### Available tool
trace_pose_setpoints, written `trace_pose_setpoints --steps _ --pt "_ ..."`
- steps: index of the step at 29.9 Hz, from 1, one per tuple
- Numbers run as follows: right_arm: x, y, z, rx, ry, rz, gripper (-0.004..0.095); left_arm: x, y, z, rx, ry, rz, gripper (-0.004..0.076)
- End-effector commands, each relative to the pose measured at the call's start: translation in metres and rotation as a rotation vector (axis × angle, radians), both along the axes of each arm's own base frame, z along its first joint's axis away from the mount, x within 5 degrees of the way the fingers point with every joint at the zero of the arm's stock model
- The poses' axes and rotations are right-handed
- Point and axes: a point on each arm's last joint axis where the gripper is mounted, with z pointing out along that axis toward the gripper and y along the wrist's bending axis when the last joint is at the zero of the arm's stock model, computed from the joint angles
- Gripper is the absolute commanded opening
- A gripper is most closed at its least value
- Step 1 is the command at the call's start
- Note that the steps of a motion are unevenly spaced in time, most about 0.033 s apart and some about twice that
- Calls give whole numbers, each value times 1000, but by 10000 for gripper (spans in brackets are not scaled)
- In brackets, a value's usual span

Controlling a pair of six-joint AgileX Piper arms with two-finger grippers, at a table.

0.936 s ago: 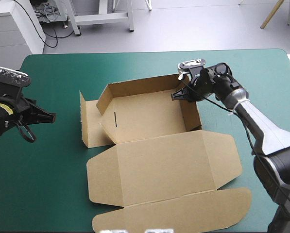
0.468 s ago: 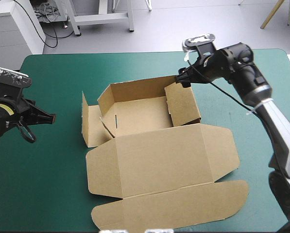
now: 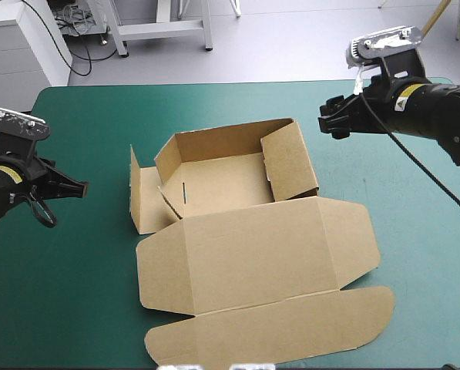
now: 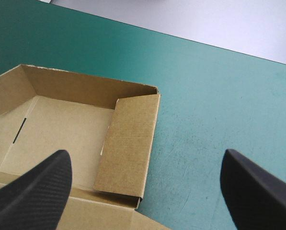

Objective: Fold the box

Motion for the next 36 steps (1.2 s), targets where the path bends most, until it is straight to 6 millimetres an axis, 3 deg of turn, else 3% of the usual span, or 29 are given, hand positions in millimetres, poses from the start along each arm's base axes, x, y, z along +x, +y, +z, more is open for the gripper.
trace_pose_setpoints --steps 1,5,9,19,24,28,31,36 --pt "0 -1 8 -6 -46 6 778 -3 1 15 -9 -97 1 -10" --pt "25 9 -11 -31 26 8 778 -3 1 15 -9 -97 1 -10" --pt "60 22 -43 -66 135 11 778 -3 1 15 -9 -95 1 -10" --pt "147 52 -150 -157 391 8 707 -4 1 14 -8 -86 2 -10" --pt "169 54 -187 -140 469 6 619 -4 1 14 -8 -86 2 -10" --pt "177 51 -202 -141 506 -6 505 -4 1 14 -8 -86 2 -10" --pt "177 49 -202 -124 510 8 370 -4 1 14 -8 -86 2 -10" --pt "179 46 -203 -93 523 16 18 -4 1 14 -8 -88 2 -10"
